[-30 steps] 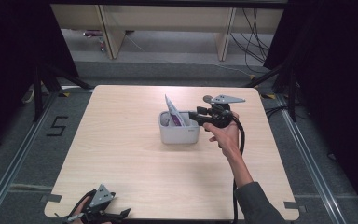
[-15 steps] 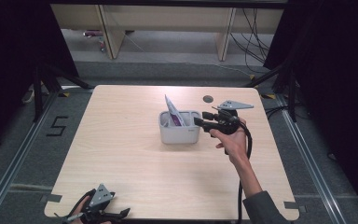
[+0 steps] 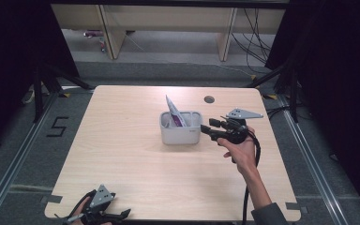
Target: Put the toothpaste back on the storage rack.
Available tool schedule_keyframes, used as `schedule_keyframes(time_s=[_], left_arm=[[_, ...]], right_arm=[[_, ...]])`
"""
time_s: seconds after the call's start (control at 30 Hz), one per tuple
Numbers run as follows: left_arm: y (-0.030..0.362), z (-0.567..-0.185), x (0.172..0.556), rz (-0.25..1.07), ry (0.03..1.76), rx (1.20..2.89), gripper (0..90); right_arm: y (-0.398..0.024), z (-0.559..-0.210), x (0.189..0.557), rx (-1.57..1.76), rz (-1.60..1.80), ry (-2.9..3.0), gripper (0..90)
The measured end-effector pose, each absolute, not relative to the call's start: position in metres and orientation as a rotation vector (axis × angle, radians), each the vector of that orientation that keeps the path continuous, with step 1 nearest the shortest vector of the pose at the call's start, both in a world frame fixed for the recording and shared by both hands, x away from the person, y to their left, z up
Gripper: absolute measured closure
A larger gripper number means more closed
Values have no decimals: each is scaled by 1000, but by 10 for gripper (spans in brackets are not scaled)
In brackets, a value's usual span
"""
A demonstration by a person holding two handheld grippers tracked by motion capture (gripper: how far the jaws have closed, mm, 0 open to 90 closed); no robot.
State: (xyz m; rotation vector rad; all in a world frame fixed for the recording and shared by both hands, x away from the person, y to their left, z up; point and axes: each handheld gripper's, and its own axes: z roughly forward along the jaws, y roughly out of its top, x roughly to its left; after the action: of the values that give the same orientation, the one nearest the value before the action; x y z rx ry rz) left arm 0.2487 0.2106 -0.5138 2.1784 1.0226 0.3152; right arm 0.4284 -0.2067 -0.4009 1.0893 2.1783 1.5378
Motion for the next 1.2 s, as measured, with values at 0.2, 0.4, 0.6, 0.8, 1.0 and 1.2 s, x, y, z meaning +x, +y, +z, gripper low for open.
schedule_keyframes(time_s=[0.2, 0.4, 0.6, 0.8, 1.0, 1.2], left_arm=[[211, -514, 249, 321, 1020, 2186, 194], [211, -513, 249, 318, 1010, 2182, 194], [212, -512, 248, 312, 1027, 2163, 194], [211, -512, 248, 314, 1029, 2159, 194], [213, -511, 249, 317, 1032, 2164, 194], [213, -511, 249, 321, 1025, 2162, 193]], right_arm=[[-214, -406, 420, 1078, 1548, 2165, 459], [-217, -410, 413, 1130, 1531, 2172, 393], [-220, -413, 406, 1155, 1519, 2157, 329], [-227, -417, 399, 1207, 1522, 2162, 301], [-230, -423, 391, 1250, 1512, 2162, 248], [-229, -433, 389, 1238, 1469, 2170, 202]])
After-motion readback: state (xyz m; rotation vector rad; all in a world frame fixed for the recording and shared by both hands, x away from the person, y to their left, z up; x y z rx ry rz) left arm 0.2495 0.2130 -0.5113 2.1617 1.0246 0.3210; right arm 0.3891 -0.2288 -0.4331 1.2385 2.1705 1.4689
